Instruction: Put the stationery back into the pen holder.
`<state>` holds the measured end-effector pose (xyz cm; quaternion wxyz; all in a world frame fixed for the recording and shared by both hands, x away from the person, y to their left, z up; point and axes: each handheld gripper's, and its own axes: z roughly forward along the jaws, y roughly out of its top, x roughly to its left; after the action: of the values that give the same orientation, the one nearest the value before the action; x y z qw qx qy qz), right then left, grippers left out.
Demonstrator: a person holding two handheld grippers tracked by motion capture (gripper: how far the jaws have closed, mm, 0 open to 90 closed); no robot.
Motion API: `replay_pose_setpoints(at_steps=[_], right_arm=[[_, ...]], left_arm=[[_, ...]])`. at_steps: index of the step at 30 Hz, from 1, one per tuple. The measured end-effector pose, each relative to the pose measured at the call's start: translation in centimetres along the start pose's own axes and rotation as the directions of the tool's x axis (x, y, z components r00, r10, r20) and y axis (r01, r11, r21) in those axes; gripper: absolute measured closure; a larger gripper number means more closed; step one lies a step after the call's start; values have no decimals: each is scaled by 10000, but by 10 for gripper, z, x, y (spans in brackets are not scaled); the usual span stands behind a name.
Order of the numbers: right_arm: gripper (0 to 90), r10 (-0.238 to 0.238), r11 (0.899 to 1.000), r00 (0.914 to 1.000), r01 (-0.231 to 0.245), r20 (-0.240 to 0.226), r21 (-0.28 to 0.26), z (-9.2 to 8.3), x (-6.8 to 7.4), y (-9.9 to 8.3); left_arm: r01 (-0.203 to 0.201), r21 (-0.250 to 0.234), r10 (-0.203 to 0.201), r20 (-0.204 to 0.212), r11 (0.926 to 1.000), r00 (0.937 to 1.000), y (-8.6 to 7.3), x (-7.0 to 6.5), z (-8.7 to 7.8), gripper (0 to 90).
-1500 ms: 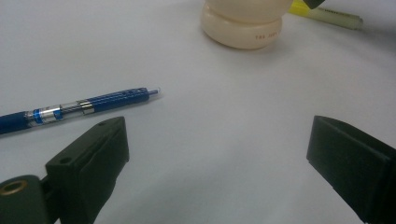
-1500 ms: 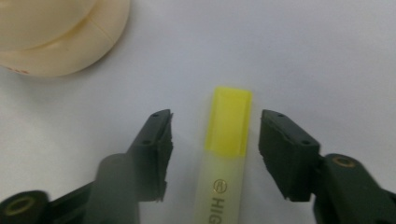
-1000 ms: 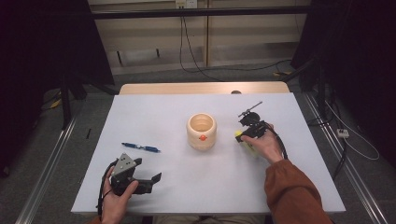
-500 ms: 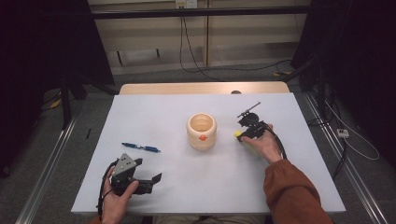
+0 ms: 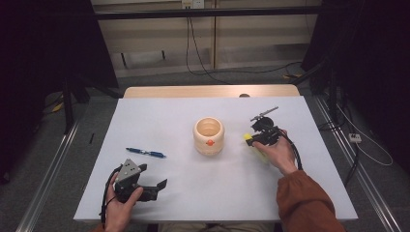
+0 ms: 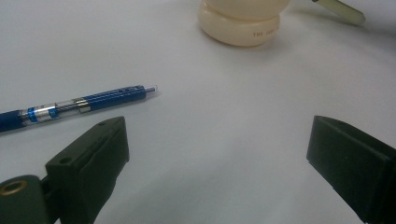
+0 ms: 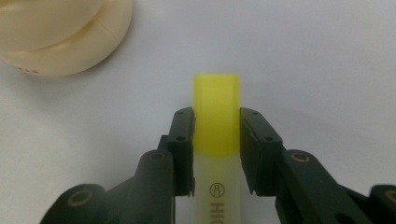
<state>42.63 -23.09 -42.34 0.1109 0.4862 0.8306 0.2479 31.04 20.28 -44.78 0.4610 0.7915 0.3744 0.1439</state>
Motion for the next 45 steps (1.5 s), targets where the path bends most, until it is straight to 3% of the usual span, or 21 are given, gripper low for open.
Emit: replay_pose_setpoints(at_steps=[21,25,33,39,45], right_arm=[[672,343,9902,9987,-390,-371,-1345,-32,-8,-12],[672,443,9833,9980,-514,-445,-1748,-39,-8,-12],[672,289,9599,9972,-470,-692,-2762,-49,-5,-12],[672,245,9505,9966,-478,-792,-3070,-53,-1,-11],[672,64,9302,9969,-345,-779,-3655,-55,4,-10]], left_arm=[[-45,-54,46,69,10000,10000,0,0,-1,57],[-46,-32,46,66,10000,10000,1,0,-1,57],[-52,-56,52,82,10000,10000,1,0,-1,57],[-50,-62,51,90,10000,9999,1,0,-1,57],[-72,-45,73,86,10000,9999,1,0,-2,57]])
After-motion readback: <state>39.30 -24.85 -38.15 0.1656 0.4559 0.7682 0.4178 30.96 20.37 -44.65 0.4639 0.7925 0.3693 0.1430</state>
